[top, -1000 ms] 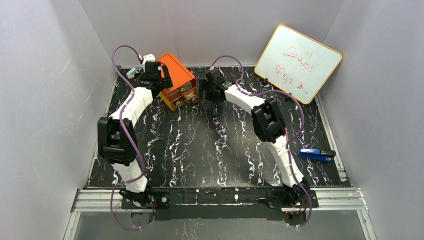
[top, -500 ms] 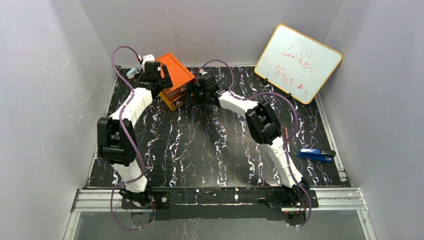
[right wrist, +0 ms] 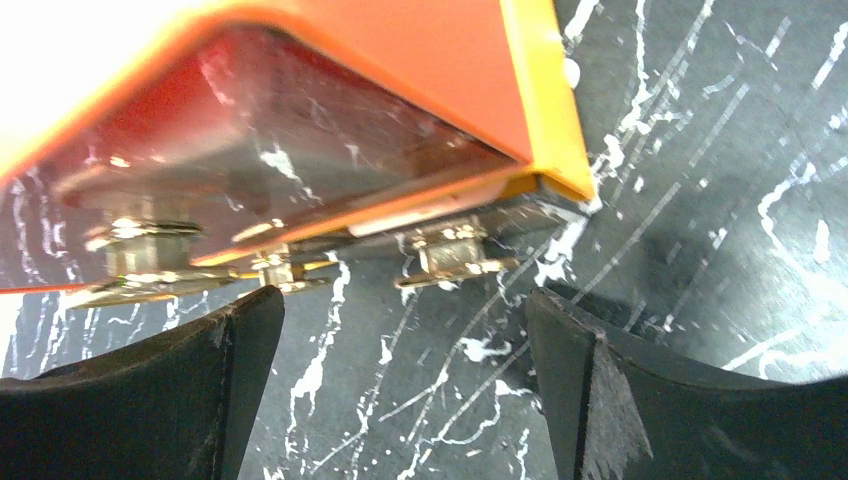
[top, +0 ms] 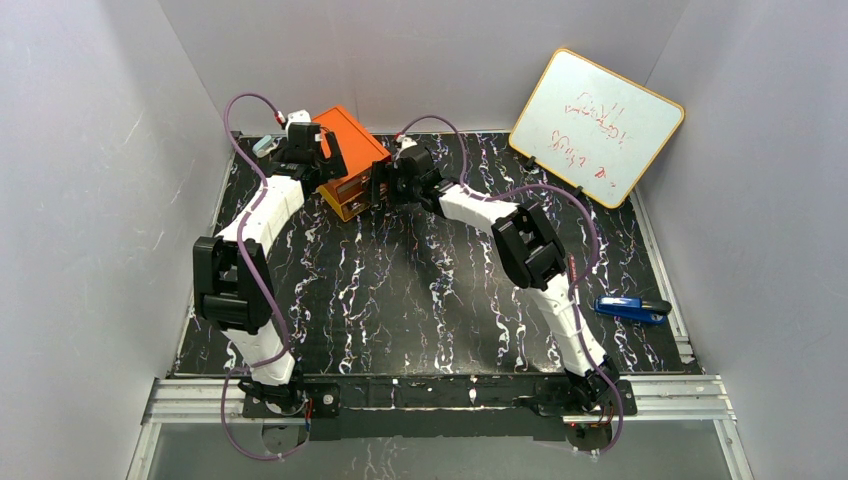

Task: Organize the makeup

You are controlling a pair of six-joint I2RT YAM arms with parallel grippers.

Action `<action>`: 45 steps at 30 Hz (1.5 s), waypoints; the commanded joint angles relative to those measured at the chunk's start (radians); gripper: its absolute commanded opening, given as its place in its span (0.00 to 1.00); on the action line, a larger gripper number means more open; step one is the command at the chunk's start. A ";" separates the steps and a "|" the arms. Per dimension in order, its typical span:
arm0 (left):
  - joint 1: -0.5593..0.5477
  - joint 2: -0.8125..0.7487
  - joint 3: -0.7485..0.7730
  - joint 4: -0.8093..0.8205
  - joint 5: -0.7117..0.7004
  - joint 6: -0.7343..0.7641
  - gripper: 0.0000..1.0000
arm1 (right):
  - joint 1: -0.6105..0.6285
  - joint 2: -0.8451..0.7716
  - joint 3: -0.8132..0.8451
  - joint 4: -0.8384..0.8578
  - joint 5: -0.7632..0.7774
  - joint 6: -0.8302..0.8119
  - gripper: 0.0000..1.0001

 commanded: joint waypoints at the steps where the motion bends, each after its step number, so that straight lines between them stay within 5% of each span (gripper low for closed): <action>1: 0.001 -0.053 -0.011 -0.064 0.012 0.004 0.98 | -0.004 0.025 0.015 0.186 -0.090 0.000 0.99; 14: 0.001 -0.072 -0.008 -0.071 0.010 0.020 0.98 | -0.003 0.050 -0.050 0.428 -0.157 0.044 0.98; 25: 0.004 -0.168 0.014 -0.039 -0.164 0.100 0.98 | -0.008 -0.349 -0.551 0.417 -0.132 -0.158 0.99; 30: 0.004 -0.316 -0.056 0.071 -0.209 0.150 0.99 | -0.008 -0.555 -0.645 0.241 -0.027 -0.213 0.99; 39: 0.006 -0.565 -0.283 0.155 0.165 0.237 0.98 | -0.031 -0.927 -0.783 0.013 0.367 -0.387 0.99; 45: 0.006 -0.600 -0.306 0.128 0.204 0.274 0.98 | -0.076 -1.030 -0.801 -0.050 0.415 -0.445 0.99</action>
